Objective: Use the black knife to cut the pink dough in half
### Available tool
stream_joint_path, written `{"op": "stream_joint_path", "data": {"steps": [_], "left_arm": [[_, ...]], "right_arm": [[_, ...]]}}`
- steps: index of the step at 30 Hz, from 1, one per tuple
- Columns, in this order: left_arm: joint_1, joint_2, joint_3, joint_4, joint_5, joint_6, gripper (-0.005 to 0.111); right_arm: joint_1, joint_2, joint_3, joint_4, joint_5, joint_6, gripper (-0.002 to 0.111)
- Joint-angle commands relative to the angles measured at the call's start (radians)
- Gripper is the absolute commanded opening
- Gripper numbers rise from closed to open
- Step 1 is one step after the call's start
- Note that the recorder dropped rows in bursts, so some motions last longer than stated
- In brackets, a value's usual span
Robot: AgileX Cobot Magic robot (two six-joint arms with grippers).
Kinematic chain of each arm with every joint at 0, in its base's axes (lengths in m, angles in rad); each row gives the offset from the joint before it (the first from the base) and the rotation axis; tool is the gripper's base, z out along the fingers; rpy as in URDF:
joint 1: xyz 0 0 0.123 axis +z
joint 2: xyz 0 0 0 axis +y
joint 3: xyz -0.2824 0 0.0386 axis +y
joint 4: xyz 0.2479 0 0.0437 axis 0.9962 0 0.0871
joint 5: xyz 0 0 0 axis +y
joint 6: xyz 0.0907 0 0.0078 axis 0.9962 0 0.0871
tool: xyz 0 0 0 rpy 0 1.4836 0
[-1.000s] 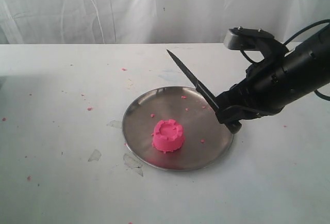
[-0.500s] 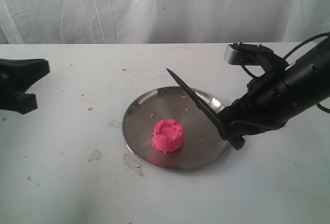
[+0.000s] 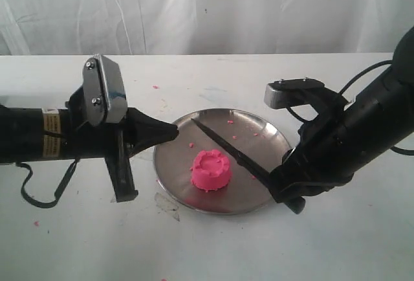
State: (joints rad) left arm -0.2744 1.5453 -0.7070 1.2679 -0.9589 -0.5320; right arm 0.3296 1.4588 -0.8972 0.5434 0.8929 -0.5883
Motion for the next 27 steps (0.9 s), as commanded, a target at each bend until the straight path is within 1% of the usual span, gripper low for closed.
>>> {"op": "stream_joint_path", "data": {"steps": [1, 5, 11, 16, 23, 25, 27], "left_arm": [[-0.009, 0.051, -0.064, -0.058, -0.016, 0.009, 0.000], [-0.009, 0.073, -0.093, -0.137, -0.025, -0.026, 0.000], [-0.009, 0.087, -0.103, -0.146, -0.084, -0.151, 0.000], [-0.009, 0.087, -0.103, -0.142, -0.096, -0.151, 0.000], [-0.009, 0.089, -0.103, -0.101, -0.082, -0.151, 0.000], [-0.009, 0.104, -0.103, -0.090, -0.078, -0.151, 0.000], [-0.009, 0.134, -0.103, -0.109, -0.077, -0.151, 0.000]], "right_arm": [[0.000, -0.001, 0.033, 0.003, -0.089, -0.013, 0.000], [0.000, -0.001, 0.052, 0.048, -0.094, -0.013, 0.000], [0.000, -0.001, 0.098, 0.119, -0.089, -0.013, 0.000], [0.000, -0.001, 0.138, 0.133, -0.112, -0.013, 0.000], [0.000, -0.001, 0.143, 0.126, -0.154, -0.017, 0.000], [0.000, -0.001, 0.143, 0.126, -0.173, -0.019, 0.000], [0.000, -0.001, 0.143, 0.126, -0.199, -0.020, 0.000]]}}
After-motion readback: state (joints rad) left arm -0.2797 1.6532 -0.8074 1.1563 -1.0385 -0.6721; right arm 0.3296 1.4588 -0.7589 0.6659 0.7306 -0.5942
